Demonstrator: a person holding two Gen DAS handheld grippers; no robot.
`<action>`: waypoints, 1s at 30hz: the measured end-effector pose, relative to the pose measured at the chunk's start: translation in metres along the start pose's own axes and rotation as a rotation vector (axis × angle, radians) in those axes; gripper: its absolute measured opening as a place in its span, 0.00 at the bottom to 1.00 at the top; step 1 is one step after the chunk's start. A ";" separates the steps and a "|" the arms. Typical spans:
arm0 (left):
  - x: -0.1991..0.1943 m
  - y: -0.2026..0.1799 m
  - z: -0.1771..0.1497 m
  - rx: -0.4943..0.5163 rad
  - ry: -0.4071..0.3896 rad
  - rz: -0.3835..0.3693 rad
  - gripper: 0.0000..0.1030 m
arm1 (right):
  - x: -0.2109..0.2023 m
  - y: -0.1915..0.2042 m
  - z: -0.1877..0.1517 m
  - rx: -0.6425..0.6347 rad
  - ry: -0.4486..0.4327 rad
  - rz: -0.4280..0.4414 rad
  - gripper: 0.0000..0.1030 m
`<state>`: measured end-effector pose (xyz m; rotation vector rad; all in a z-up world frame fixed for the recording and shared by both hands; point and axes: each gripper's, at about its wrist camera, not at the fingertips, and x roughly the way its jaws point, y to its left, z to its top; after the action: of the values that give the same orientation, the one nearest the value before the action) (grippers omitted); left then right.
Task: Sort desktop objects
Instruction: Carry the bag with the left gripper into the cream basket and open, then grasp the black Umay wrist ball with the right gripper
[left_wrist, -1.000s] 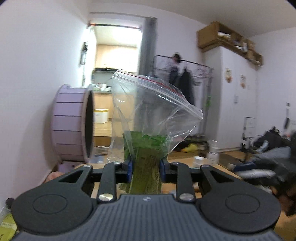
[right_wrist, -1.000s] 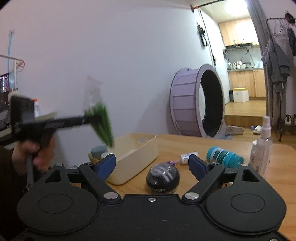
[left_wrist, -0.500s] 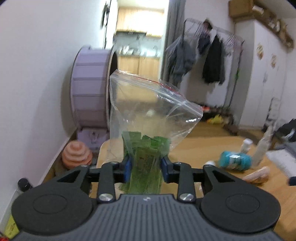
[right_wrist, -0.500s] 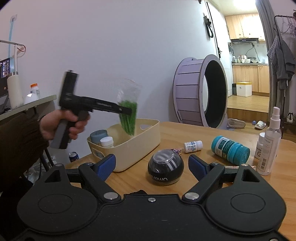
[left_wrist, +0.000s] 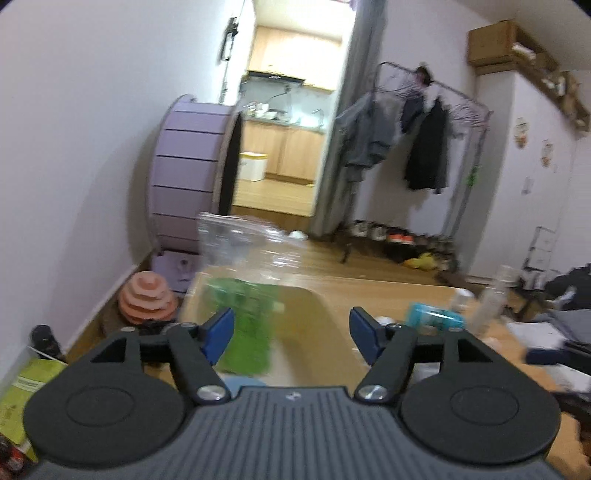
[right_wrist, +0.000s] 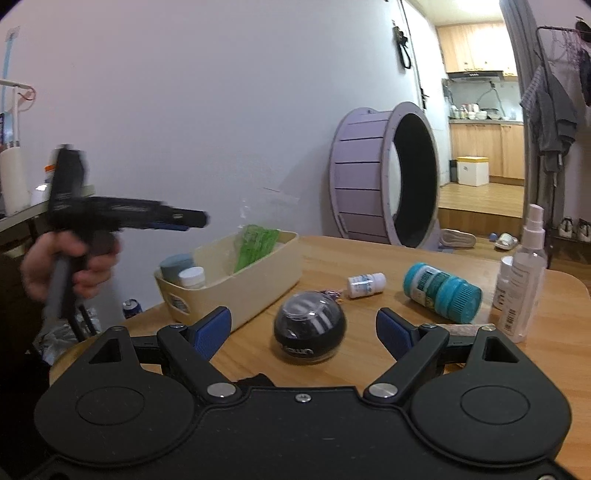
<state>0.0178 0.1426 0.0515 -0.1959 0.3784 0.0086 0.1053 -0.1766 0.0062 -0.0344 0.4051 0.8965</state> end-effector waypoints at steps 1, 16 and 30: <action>-0.003 -0.007 -0.004 -0.003 0.003 -0.027 0.68 | 0.000 -0.003 0.000 0.003 0.003 -0.010 0.82; 0.003 -0.059 -0.048 0.050 0.081 -0.218 0.69 | 0.036 -0.007 -0.007 -0.033 0.076 -0.003 0.83; 0.004 -0.058 -0.069 0.082 0.136 -0.212 0.69 | 0.082 -0.001 -0.010 -0.077 0.137 0.014 0.84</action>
<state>-0.0016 0.0722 -0.0020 -0.1550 0.4911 -0.2297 0.1485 -0.1176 -0.0323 -0.1644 0.4992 0.9261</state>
